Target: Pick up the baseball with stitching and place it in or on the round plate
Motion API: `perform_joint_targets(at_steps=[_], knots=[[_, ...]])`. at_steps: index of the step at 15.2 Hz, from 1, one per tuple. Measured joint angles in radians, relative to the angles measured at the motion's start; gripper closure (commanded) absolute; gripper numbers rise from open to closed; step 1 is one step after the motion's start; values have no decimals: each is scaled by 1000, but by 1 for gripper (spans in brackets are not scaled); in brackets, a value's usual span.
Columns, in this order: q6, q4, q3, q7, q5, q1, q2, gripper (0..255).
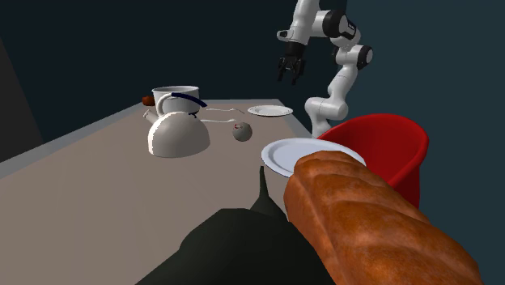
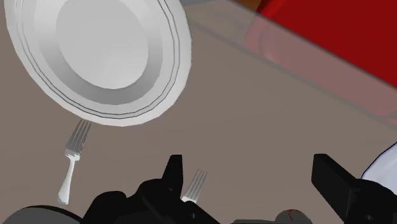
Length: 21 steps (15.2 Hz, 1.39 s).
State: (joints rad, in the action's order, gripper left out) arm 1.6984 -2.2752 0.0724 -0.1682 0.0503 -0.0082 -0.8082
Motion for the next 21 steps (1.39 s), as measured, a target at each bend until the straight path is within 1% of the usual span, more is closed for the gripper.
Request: perform_joint_targets(at_steps=[1,3,7,12,17,21], knots=[[0,0,0,0,0,0,0,0],[24,16,10,-10,2,-3,45,0],[84,72,45,-48,11,-12,179,0],[145,183,106,-122,35,-22,381,0],[170,337,147,-181,86,-34,591,0],[165,479,177,-237,140,-29,758,0]])
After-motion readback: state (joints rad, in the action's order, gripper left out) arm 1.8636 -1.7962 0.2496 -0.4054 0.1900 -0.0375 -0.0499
